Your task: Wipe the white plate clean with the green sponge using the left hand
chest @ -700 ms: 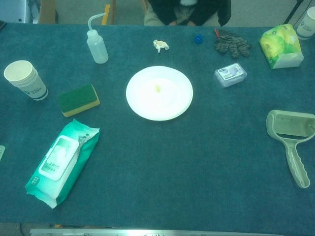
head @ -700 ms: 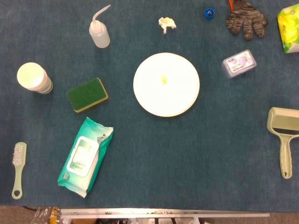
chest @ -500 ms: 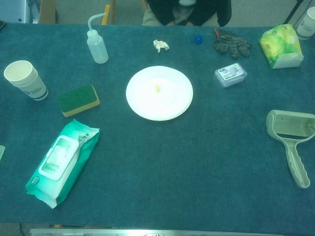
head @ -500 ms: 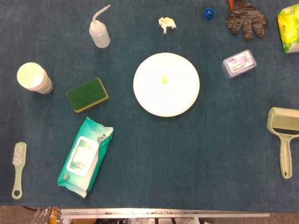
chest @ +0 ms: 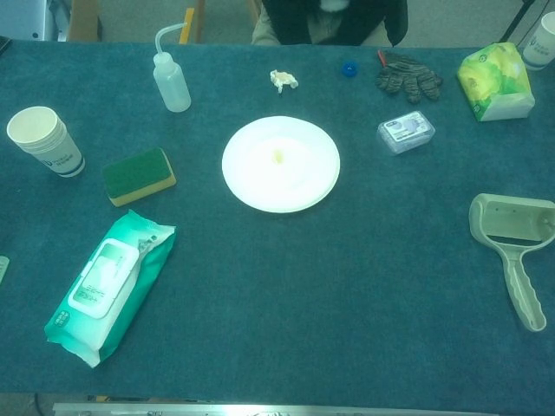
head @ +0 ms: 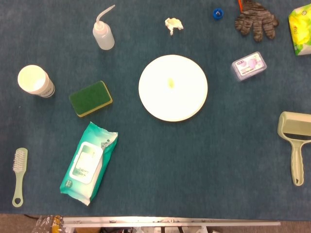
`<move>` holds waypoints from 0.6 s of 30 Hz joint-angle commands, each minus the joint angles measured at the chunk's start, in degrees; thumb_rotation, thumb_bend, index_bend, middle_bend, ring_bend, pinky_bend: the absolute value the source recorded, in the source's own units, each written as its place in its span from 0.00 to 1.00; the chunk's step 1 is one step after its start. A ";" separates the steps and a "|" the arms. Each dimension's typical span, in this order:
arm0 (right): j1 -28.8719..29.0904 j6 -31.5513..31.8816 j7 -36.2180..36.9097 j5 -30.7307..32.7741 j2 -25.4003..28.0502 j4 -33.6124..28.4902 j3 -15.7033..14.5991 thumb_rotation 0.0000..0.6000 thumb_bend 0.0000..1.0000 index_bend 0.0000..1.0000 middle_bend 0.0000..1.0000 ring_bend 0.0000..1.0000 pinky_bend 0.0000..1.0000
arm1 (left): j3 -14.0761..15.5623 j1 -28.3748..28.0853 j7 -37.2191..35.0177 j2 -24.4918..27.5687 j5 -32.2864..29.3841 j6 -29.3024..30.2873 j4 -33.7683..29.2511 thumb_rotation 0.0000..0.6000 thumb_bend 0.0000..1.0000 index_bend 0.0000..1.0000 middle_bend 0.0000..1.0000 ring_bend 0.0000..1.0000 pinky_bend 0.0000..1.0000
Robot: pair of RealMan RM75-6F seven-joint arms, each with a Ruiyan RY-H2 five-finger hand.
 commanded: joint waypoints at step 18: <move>0.91 -1.58 0.52 0.75 -0.74 1.30 0.33 1.00 0.39 0.43 0.39 0.24 0.45 | 2.95 -8.14 5.12 2.77 7.73 -12.17 -7.07 1.00 0.30 0.29 0.20 0.11 0.10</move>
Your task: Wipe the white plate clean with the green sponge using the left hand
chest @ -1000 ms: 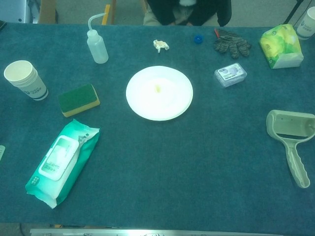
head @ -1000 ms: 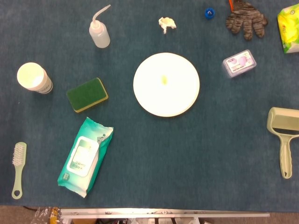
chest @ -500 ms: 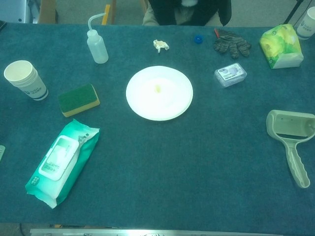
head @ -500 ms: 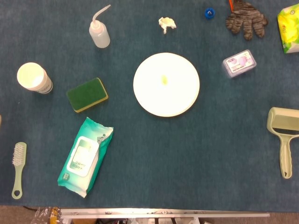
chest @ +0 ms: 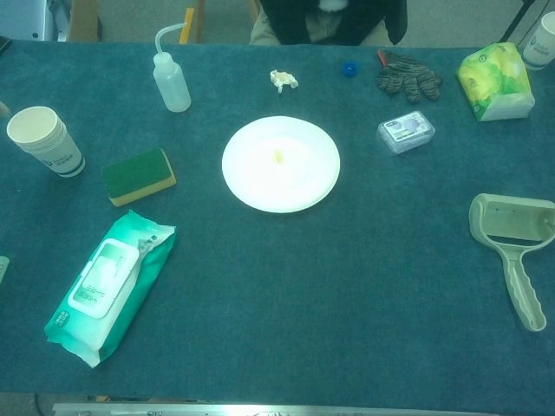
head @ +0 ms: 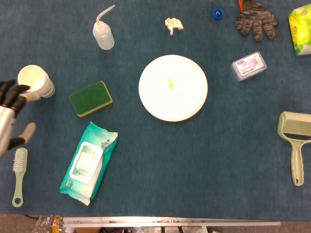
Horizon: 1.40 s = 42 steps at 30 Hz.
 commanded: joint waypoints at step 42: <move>0.35 -1.53 3.38 1.29 -0.62 4.03 0.17 1.00 0.39 0.43 0.39 0.24 0.45 | -2.81 -15.29 34.51 -19.08 -19.14 -15.57 4.91 0.36 0.30 0.26 0.04 0.00 0.04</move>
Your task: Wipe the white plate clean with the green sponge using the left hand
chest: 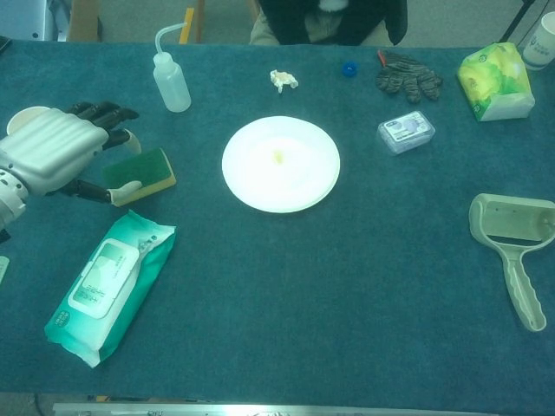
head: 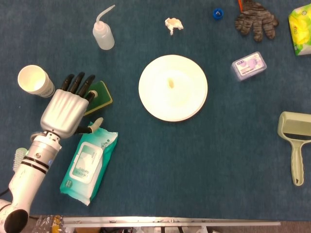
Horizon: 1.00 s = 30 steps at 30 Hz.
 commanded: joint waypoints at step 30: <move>-0.48 0.41 0.75 -0.03 0.97 -0.09 -0.03 1.00 0.39 0.43 0.39 0.24 0.45 | 1.70 -7.13 12.33 -7.55 -18.18 -0.51 8.62 0.58 0.29 0.11 0.00 0.00 0.02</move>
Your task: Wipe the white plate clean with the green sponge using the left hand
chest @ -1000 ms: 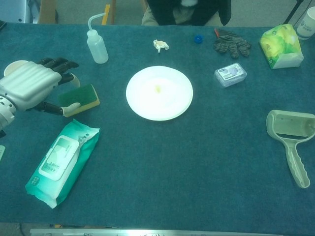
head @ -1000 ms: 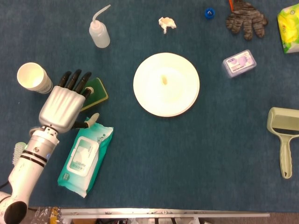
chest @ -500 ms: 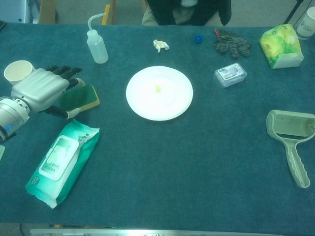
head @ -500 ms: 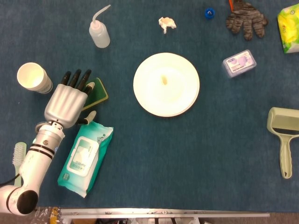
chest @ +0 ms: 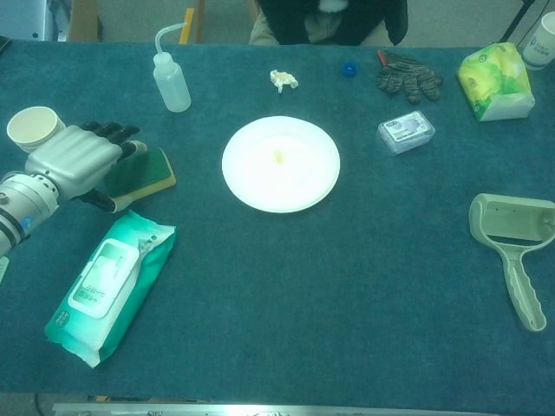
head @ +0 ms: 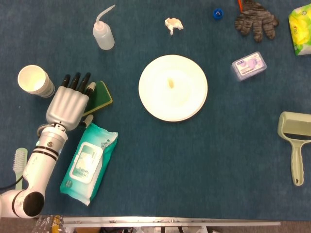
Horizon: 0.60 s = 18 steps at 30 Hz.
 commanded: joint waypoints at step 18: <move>-0.10 0.19 0.73 -0.93 0.50 -0.17 -0.35 1.00 0.39 0.43 0.39 0.24 0.45 | 2.18 -1.93 3.60 -0.76 -5.58 2.75 1.11 0.58 0.30 0.17 0.00 0.00 0.02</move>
